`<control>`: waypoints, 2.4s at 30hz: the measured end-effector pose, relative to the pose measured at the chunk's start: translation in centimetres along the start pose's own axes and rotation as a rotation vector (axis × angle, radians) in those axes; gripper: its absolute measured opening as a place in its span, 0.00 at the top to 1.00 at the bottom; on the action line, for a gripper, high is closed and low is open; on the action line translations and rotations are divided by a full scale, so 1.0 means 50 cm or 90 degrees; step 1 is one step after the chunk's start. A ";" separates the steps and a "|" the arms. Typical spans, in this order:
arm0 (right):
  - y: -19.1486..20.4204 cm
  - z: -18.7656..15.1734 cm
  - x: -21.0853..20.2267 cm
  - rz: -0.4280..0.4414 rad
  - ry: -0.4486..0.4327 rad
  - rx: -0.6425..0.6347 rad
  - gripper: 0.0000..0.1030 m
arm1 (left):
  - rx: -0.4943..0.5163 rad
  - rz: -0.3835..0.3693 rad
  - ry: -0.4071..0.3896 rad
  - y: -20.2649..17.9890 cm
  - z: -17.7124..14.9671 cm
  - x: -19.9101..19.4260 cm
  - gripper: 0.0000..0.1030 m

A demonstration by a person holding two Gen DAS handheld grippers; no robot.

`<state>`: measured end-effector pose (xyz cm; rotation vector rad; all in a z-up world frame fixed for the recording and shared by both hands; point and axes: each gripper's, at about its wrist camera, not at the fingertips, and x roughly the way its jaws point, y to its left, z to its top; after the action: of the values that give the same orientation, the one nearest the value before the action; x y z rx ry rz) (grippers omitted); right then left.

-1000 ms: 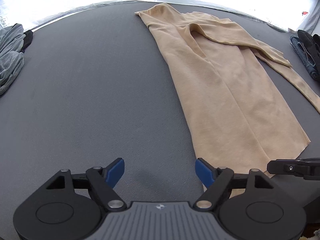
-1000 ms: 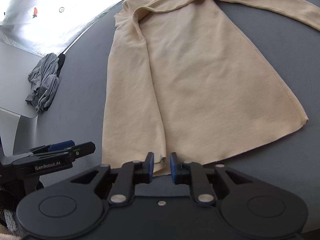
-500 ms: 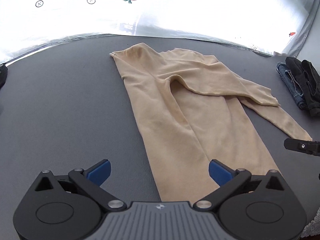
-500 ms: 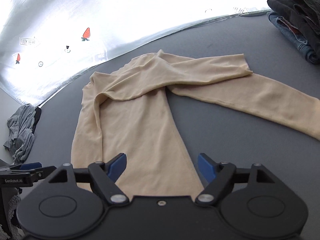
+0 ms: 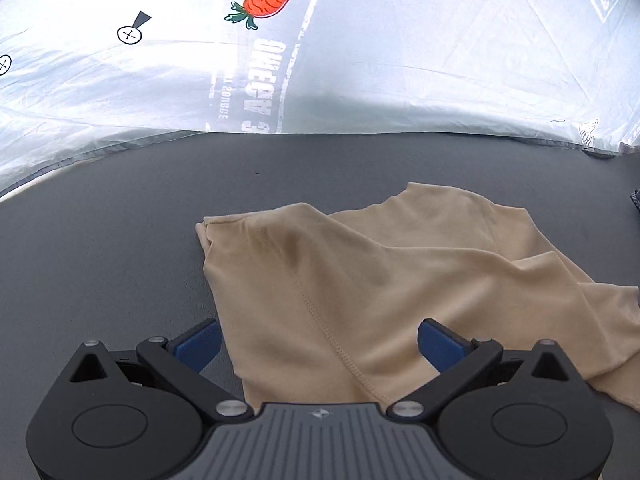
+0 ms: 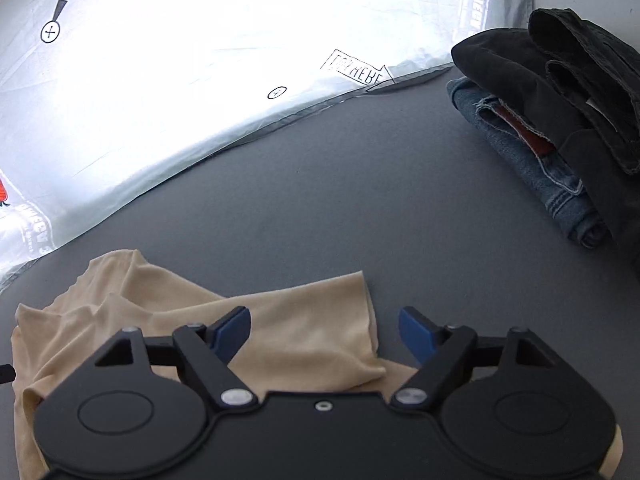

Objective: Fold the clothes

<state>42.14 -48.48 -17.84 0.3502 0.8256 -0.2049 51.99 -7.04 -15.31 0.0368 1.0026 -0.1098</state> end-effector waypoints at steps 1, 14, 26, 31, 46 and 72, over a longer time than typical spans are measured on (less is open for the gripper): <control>-0.006 0.006 0.018 -0.004 0.010 -0.006 0.30 | 0.004 0.007 0.007 0.001 0.010 0.019 0.00; 0.077 0.029 0.004 -0.055 -0.062 -0.229 0.99 | -0.011 0.033 0.057 0.014 0.037 0.102 0.00; 0.186 0.054 -0.297 0.048 -0.279 -0.298 0.99 | -0.098 0.030 -0.001 0.044 -0.012 -0.088 0.00; 0.268 -0.050 -0.377 0.157 -0.279 -0.378 0.99 | -0.095 0.045 -0.026 0.063 -0.125 -0.218 0.00; 0.414 -0.534 -0.493 0.400 -0.058 -0.770 0.99 | -0.165 0.066 0.056 0.125 -0.446 -0.350 0.00; 0.388 -0.610 -0.438 0.394 0.077 -0.743 0.48 | -0.104 0.016 0.079 0.019 -0.509 -0.368 0.00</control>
<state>12.92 -17.99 -16.18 -0.4972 0.7906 0.8668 20.92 -2.63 -13.53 -0.0943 1.1317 -0.0025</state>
